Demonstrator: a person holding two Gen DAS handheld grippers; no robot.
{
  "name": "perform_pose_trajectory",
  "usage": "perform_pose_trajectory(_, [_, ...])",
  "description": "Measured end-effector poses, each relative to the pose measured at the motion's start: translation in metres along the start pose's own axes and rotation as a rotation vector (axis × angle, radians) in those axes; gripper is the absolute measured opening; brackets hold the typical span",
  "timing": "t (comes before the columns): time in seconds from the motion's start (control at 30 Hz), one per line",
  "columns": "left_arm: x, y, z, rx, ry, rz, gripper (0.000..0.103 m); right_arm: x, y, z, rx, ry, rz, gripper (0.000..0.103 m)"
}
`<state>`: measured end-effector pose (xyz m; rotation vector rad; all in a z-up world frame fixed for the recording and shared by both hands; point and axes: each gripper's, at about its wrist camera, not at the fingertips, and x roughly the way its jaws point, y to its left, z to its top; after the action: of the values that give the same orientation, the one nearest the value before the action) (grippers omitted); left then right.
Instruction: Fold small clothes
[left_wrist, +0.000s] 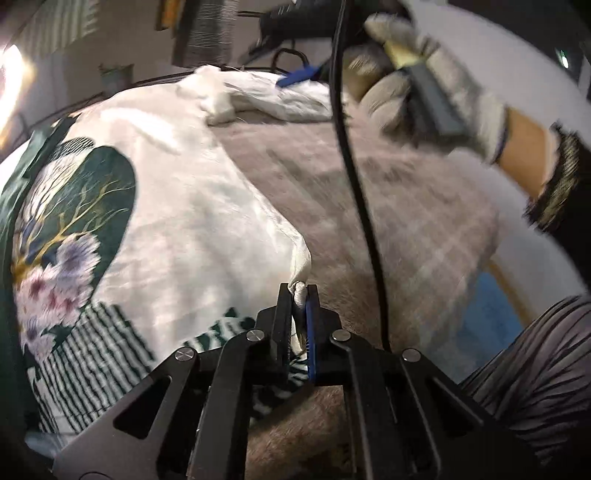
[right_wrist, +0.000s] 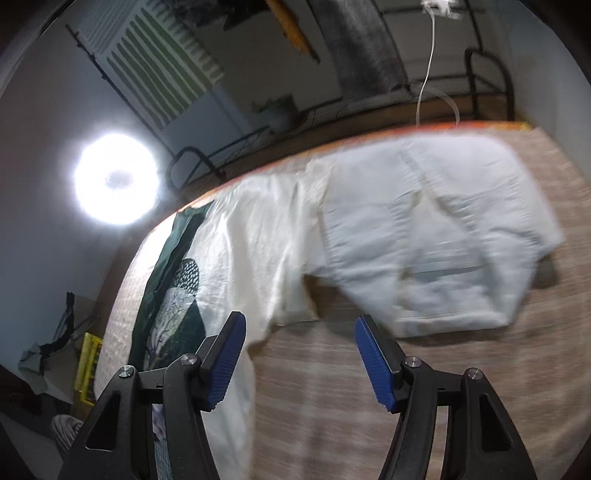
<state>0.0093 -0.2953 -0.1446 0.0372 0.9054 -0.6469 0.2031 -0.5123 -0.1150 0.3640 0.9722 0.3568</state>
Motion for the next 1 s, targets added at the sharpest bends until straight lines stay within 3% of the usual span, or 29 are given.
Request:
perform_pose_trajectory(0.27, [-0.020,0.016,-0.003,-0.071,-0.031,-0.011,0.004,0.080,0.001,0.010,0.156,0.089,-0.032,0.058])
perform_pose_trajectory(0.33, [-0.021,0.019,-0.003,-0.083,-0.032,-0.015,0.004,0.092,0.003,0.011,0.157,0.098,-0.082,0.047])
perform_pose_trajectory(0.37, [-0.022,0.021,-0.003,-0.090,-0.033,-0.017,0.004,0.093,0.004,0.013,0.150,0.082,-0.105,0.037])
perform_pose_trajectory(0.4, [-0.022,0.023,-0.003,-0.094,-0.033,-0.019,0.004,0.094,0.005,0.015,0.152,0.080,-0.113,0.020])
perform_pose_trajectory(0.47, [-0.025,0.028,-0.003,-0.112,-0.035,-0.030,0.004,0.094,0.005,0.020,0.177,0.067,-0.099,0.005])
perform_pose_trajectory(0.5, [-0.027,0.030,-0.003,-0.123,-0.038,-0.037,0.004,0.093,0.007,0.023,0.180,0.051,-0.101,0.002])
perform_pose_trajectory(0.77, [-0.042,0.056,-0.006,-0.216,-0.056,-0.062,0.004,0.073,0.053,0.055,0.071,-0.061,-0.131,0.000])
perform_pose_trajectory(1.0, [-0.066,0.092,-0.015,-0.294,-0.090,-0.050,0.004,0.092,0.125,0.070,-0.099,-0.048,-0.185,0.000])
